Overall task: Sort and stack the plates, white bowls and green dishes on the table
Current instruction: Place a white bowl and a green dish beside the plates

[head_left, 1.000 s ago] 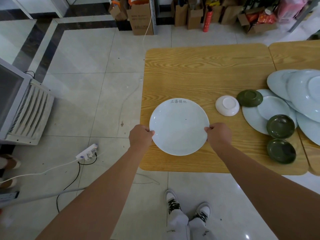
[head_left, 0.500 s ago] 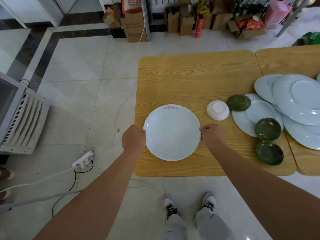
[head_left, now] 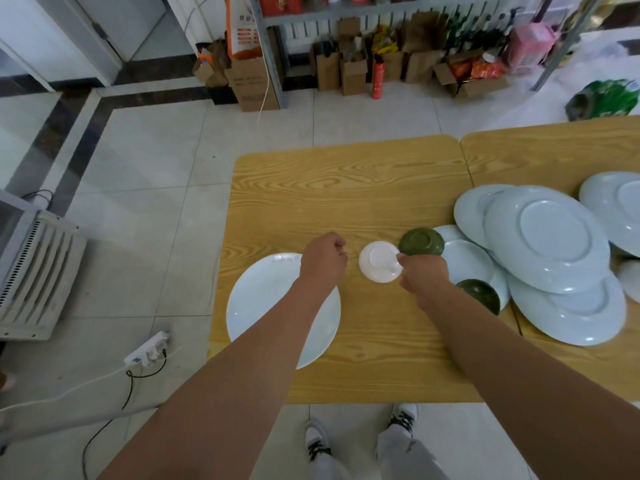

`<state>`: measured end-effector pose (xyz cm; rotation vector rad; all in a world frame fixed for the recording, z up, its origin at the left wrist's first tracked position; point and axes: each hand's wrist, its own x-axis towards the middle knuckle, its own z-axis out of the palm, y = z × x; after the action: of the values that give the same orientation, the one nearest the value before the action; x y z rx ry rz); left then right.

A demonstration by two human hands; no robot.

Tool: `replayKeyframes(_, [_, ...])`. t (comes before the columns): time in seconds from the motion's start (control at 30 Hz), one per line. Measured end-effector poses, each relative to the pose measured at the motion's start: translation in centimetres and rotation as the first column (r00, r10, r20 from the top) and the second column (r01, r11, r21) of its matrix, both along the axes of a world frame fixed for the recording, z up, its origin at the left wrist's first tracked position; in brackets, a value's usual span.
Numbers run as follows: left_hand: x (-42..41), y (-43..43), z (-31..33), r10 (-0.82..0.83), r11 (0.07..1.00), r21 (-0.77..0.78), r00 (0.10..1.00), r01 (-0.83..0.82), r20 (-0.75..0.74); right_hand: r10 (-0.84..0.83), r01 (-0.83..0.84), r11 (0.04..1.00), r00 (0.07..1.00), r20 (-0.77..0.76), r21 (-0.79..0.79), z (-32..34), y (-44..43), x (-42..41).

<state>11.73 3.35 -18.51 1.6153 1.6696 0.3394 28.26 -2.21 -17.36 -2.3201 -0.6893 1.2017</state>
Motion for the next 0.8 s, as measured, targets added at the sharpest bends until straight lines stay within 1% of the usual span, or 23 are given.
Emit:
replayKeyframes(0.03, [0.9, 0.5, -0.2, -0.012, 1.0, -0.007, 1.0, 0.012, -0.025, -0.103, 0.109, 0.993, 0.987, -0.119, 0.046, -0.2, 0.1, 0.5])
replayKeyframes(0.07, [1.7, 1.0, -0.3, -0.033, 0.999, -0.012, 0.998, 0.032, -0.053, -0.287, 0.319, 0.946, 0.899, -0.332, 0.048, -0.4, 0.8, 0.9])
replayKeyframes(0.1, [2.4, 1.5, -0.3, -0.057, 0.998, -0.027, 0.995, 0.055, -0.085, -0.326, 0.377, 0.925, 0.856, -0.401, 0.052, -0.8, 0.8, 1.2])
replayKeyframes(0.13, [3.0, 1.9, -0.3, -0.086, 0.996, -0.046, 0.99, 0.081, -0.111, -0.311, 0.347, 0.938, 0.859, -0.407, 0.015, -1.0, 0.8, 1.4])
replayKeyframes(0.17, [3.5, 2.2, -0.3, -0.11, 0.992, -0.072, 0.985, 0.101, -0.13, -0.327, 0.36, 0.933, 0.837, -0.438, -0.008, -1.1, 1.0, 1.5])
replayKeyframes(0.2, [4.0, 2.5, -0.3, -0.13, 0.988, -0.097, 0.981, 0.116, -0.144, -0.318, 0.341, 0.94, 0.839, -0.441, -0.03, -1.3, 1.1, 1.6])
replayKeyframes(0.3, [5.2, 3.2, -0.8, -0.196, 0.97, -0.182, 0.961, 0.162, -0.194, -0.319, 0.305, 0.947, 0.86, -0.397, -0.1, -1.3, 1.9, 1.8])
replayKeyframes(0.4, [6.2, 3.3, -1.4, -0.254, 0.948, -0.253, 0.939, 0.193, -0.233, -0.328, 0.296, 0.945, 0.852, -0.408, -0.143, -1.8, 2.5, 1.8])
replayKeyframes(0.5, [6.6, 3.5, -2.2, -0.291, 0.934, -0.284, 0.923, 0.217, -0.252, -0.303, 0.261, 0.953, 0.86, -0.41, -0.156, -2.4, 2.9, 1.7])
replayKeyframes(0.63, [6.7, 3.9, -2.7, -0.323, 0.927, -0.288, 0.901, 0.24, -0.289, -0.327, 0.291, 0.945, 0.838, -0.436, -0.15, -3.0, 3.4, 1.6])
replayKeyframes(0.8, [6.4, 4.4, -2.9, -0.336, 0.909, -0.336, 0.909, 0.245, -0.246, -0.384, 0.338, 0.923, 0.802, -0.458, -0.182, -2.9, 3.2, 1.8])
